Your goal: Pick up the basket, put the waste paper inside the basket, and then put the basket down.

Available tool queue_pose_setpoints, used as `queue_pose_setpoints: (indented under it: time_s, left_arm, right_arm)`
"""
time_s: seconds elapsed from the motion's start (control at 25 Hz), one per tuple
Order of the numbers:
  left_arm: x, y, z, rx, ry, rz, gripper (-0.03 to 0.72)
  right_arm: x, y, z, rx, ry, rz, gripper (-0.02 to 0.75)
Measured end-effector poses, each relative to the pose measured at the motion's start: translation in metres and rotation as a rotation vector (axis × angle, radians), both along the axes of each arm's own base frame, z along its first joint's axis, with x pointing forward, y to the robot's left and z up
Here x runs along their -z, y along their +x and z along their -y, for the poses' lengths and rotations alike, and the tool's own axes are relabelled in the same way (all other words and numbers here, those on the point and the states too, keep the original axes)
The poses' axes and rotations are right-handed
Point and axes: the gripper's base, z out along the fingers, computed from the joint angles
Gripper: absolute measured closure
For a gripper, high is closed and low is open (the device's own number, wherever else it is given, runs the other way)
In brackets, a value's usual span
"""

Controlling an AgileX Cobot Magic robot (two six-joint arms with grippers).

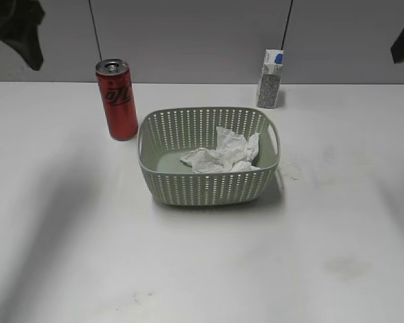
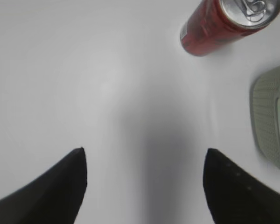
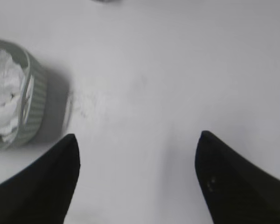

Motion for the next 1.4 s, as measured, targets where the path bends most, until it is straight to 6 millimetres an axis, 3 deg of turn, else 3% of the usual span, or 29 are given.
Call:
queue_pose_setpoints:
  time_s: [0.2, 0.48, 0.68, 1.0, 1.2, 1.4]
  left_arm:
    - [-0.013, -0.047, -0.028, -0.023, 0.011, 0.016, 0.107]
    - [0.007, -0.152, -0.046, -0.014, 0.033, 0.008, 0.111]
    - [0.03, -0.21, -0.054, -0.023, 0.023, 0.083, 0.111]
    - [0.06, -0.265, -0.061, -0.036, 0.003, 0.235, 0.116]
    - [0.048, -0.288, -0.064, -0.043, -0.025, 0.427, 0.12]
    - [0.037, -0.314, -0.068, -0.05, -0.055, 0.629, 0.132]
  right_arm:
    - [0.006, -0.022, -0.001, -0.069, -0.02, -0.189, 0.166]
    - [-0.004, -0.082, 0.001, -0.07, 0.016, -0.142, 0.166]
    - [0.005, -0.125, 0.005, -0.053, 0.017, -0.057, 0.166]
    - [0.043, -0.178, 0.01, -0.027, 0.02, 0.023, 0.166]
    - [0.065, -0.206, 0.012, -0.021, 0.021, 0.049, 0.167]
    - [0.076, -0.236, 0.014, -0.025, 0.025, 0.111, 0.167]
